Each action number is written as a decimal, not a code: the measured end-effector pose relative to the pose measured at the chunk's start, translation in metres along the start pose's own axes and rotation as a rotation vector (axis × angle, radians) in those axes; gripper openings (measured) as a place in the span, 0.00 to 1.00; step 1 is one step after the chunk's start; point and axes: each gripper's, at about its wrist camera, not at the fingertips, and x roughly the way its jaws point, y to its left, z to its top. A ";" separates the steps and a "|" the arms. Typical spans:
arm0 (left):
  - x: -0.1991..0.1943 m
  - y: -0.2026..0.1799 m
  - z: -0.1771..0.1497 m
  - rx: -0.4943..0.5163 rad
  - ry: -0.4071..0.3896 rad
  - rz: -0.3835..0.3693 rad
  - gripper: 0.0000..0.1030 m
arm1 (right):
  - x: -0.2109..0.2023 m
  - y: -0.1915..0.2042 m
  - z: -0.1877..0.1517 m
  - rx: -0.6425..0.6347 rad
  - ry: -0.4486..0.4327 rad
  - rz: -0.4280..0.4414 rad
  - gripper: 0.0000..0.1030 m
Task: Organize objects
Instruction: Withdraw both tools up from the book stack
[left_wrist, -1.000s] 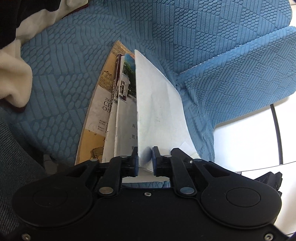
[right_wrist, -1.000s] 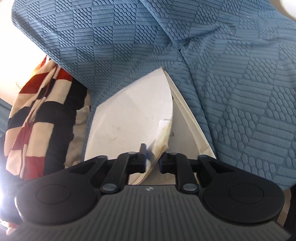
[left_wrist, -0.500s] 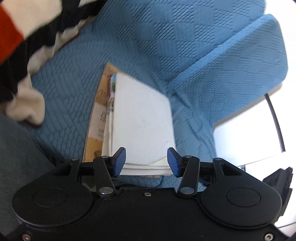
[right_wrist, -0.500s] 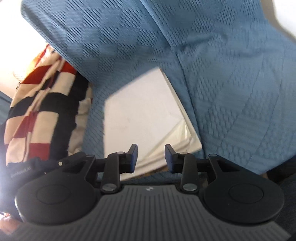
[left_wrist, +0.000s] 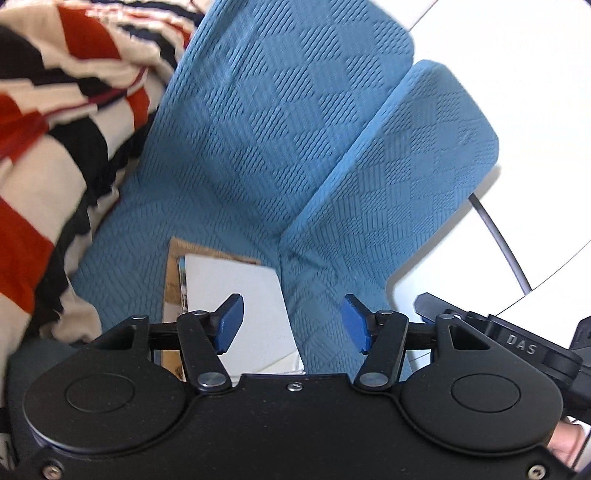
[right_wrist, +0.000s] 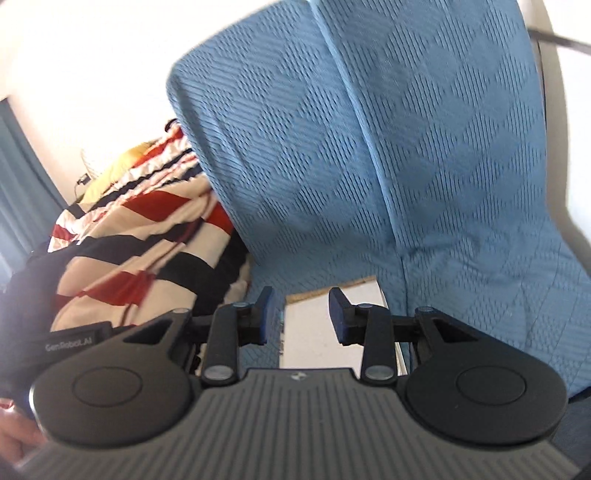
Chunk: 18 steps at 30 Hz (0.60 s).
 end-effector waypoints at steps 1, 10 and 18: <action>-0.006 -0.003 0.000 0.013 -0.007 0.001 0.56 | -0.006 0.003 0.000 -0.010 -0.008 0.001 0.35; -0.041 -0.013 -0.019 0.073 -0.035 0.020 0.68 | -0.043 0.014 -0.016 -0.016 -0.029 0.006 0.35; -0.046 -0.017 -0.042 0.106 -0.011 0.028 0.80 | -0.049 0.017 -0.051 -0.032 -0.002 -0.043 0.35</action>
